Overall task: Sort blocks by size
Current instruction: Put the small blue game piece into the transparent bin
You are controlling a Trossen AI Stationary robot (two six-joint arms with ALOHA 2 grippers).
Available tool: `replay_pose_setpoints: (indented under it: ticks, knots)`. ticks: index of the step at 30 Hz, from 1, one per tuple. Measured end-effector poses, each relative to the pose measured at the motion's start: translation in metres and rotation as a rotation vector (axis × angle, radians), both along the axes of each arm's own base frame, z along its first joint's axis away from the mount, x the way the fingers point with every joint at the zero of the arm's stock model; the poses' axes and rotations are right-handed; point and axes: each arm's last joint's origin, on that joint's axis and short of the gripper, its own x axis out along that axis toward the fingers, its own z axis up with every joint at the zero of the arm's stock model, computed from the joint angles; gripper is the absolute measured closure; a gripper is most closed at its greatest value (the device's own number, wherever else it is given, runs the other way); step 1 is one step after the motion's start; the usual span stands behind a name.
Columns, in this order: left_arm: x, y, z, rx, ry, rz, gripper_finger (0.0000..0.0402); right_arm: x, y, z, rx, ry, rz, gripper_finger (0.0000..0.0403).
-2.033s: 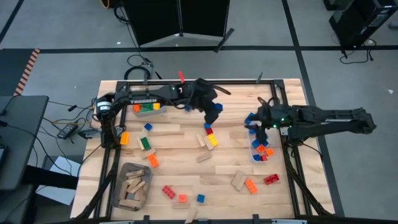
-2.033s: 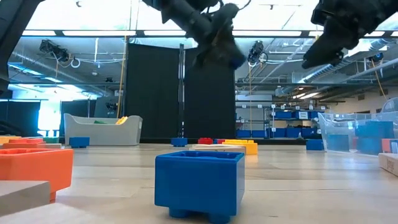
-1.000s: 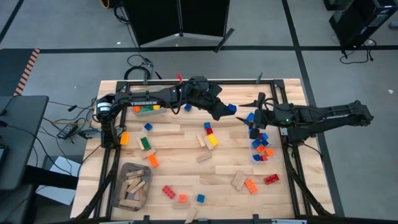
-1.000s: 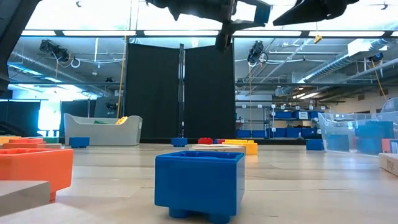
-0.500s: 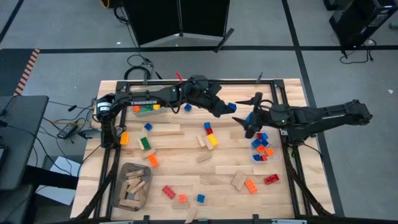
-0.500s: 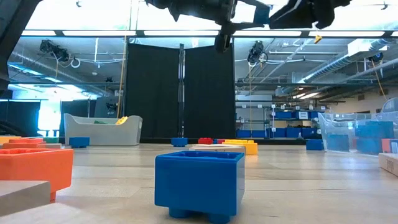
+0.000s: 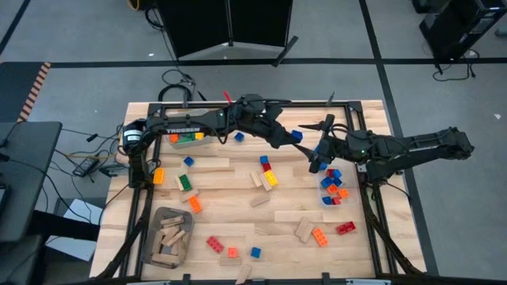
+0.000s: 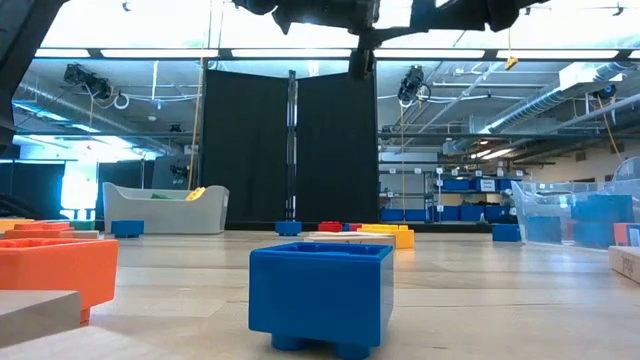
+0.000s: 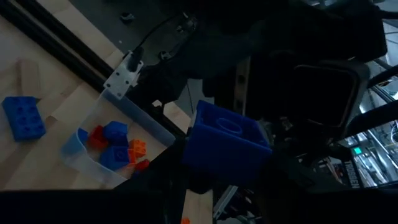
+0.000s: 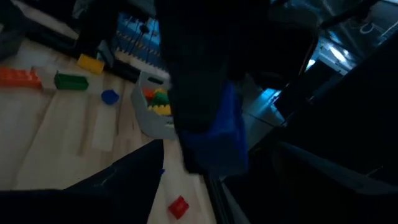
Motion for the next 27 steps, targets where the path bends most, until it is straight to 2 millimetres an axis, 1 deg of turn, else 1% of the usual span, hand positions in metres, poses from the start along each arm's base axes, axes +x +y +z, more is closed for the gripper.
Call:
replay_pose_setpoints:
  ticks: [5,21,23,27]
  knots:
    - [0.0,-0.0001,0.0,-0.001,0.0,-0.005,0.0236,0.0005,0.0012,0.0043,0.004,-0.045,0.006,0.0129]
    - [0.0001,-0.0017,0.0035,-0.008,-0.035,-0.061,0.0236,0.0007,0.002,0.0039,0.008,-0.041,0.034,0.0274]
    - [0.0001,-0.0016,0.0036,-0.004,-0.037,-0.058,0.0236,0.0007,0.0023,0.0039,0.013,-0.042,0.043,0.0281]
    - [0.0003,-0.0011,0.0037,0.009,-0.04,-0.038,0.0233,0.0006,0.0021,0.0039,0.024,-0.047,0.041,0.0281]
